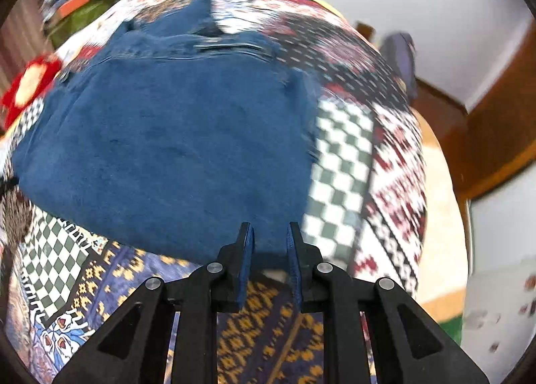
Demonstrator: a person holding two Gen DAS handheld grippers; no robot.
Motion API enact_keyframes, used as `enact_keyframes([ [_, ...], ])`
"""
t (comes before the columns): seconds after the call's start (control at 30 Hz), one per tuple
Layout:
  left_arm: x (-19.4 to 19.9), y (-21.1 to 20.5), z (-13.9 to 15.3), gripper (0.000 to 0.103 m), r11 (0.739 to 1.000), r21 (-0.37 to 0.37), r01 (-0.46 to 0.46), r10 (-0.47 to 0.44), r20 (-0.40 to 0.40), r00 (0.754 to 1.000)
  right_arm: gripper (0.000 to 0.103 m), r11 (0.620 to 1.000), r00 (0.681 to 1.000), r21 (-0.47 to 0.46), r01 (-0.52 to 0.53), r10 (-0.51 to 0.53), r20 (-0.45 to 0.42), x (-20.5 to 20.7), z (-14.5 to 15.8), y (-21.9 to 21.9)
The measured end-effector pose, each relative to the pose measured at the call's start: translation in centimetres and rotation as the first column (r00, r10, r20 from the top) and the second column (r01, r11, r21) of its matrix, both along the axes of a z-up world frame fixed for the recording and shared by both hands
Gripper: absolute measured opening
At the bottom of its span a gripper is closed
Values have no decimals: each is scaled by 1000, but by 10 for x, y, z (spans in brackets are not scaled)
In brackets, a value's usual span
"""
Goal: Fold large clothes
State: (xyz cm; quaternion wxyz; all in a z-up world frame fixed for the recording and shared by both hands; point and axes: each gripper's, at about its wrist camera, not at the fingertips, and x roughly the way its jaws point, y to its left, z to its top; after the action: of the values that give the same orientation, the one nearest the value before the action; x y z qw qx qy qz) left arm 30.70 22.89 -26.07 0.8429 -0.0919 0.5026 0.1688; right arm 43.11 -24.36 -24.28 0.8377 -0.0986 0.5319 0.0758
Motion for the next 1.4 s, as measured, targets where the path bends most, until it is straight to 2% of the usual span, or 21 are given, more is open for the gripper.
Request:
enact_keyframes([
  [0.1,-21,12,4,103,999,-1,-41,41,3,999,16,992,994,-91,92,-96,-44,-3,-7,-18],
  [0.2,-40,21,12,103,997,-28,-71,72,47,996,16,996,996,-43,84,-85,-30,-14,0,-25],
  [0.3,-53,23,23,103,994,-64,-89,95,97,991,16,998,998,-36,57,-57,11,-26,12,-19],
  [0.43,-49,15,35,103,982,-174,-77,104,152,983,16,1000,998,4,-11,11,68,-36,34,11],
  [0.53,-40,4,37,103,953,-301,-41,97,175,980,16,996,993,49,-68,63,100,-35,48,41],
  [0.67,-22,-15,22,103,879,-477,13,81,178,981,16,982,989,132,-133,122,88,-21,47,78],
  [0.73,-13,-21,12,103,845,-535,21,80,164,983,16,971,986,172,-165,157,60,-13,40,98],
  [0.77,-6,-24,4,103,822,-568,26,74,152,986,16,968,985,180,-174,168,48,-10,37,104],
  [0.83,5,-28,-13,103,757,-653,38,67,136,988,16,961,981,202,-190,191,18,-6,28,119],
  [0.93,17,-28,-33,102,680,-733,27,92,122,988,16,949,977,251,-190,207,-44,9,4,130],
  [1.03,24,-24,-46,98,634,-773,30,136,150,979,16,949,977,259,-179,203,-68,21,-18,134],
  [1.07,26,-23,-47,98,630,-775,47,147,178,973,16,947,977,266,-182,204,-59,22,-21,135],
  [1.23,54,-19,-47,96,664,-744,74,172,249,953,16,938,976,294,-186,212,-58,24,-22,133],
  [1.27,60,-18,-47,94,674,-736,62,184,249,951,16,936,975,296,-189,215,-57,25,-22,132],
  [1.4,75,-15,-45,74,723,-691,-9,223,221,949,16,930,974,314,-191,220,-58,26,-21,129],
])
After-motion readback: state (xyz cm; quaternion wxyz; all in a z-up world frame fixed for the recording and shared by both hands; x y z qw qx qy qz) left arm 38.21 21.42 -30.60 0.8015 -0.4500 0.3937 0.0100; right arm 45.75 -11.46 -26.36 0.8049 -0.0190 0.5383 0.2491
